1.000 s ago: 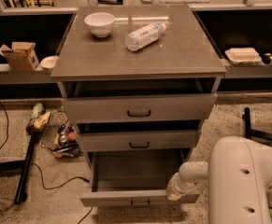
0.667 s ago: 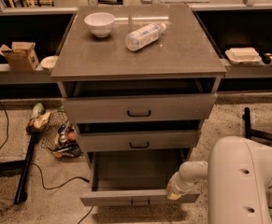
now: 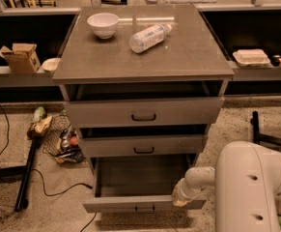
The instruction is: Open bottom drawer
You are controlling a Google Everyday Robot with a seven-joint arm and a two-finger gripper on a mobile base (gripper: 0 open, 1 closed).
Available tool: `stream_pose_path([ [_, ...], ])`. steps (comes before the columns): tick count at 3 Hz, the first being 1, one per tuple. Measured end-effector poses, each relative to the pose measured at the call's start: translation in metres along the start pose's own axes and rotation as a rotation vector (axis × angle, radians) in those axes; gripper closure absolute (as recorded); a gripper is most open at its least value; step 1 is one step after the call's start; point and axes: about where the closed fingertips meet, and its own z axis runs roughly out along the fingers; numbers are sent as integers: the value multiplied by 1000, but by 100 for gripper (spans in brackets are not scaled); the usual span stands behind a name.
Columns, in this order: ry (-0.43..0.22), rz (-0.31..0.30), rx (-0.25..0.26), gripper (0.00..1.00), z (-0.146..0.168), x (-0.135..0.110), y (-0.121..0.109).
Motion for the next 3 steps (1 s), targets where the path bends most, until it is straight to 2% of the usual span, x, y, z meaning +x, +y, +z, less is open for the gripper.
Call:
stream_pose_path([
  [1, 0, 0, 0, 11, 0, 0, 0],
  [2, 0, 0, 0, 0, 0, 0, 0],
  [3, -6, -14, -3, 0, -9, -3, 5],
])
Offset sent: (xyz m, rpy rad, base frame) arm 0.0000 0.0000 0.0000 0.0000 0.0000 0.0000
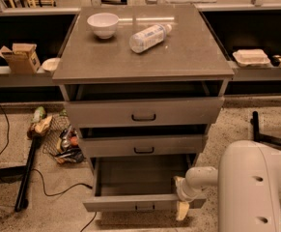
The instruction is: Open bottom drawer
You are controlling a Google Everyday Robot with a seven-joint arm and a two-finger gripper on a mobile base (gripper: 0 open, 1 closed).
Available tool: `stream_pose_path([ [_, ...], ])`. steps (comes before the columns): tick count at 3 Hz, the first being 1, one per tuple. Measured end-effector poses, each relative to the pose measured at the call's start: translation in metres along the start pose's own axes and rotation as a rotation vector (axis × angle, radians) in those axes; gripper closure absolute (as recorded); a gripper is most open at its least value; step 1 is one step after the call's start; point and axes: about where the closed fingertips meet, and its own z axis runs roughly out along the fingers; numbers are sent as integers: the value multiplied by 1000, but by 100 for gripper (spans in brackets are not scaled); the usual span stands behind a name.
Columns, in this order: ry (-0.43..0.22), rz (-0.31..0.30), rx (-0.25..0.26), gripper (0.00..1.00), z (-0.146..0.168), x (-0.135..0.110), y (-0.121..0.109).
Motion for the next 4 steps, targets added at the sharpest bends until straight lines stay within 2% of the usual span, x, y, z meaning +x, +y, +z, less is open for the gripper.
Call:
stream_pose_path([
  [1, 57, -55, 118, 0, -61, -14, -27],
  [2, 67, -28, 242, 0, -133, -36, -44],
  [3, 84, 15, 317, 0, -225, -48, -14],
  [4, 84, 15, 317, 0, -225, -48, -14],
])
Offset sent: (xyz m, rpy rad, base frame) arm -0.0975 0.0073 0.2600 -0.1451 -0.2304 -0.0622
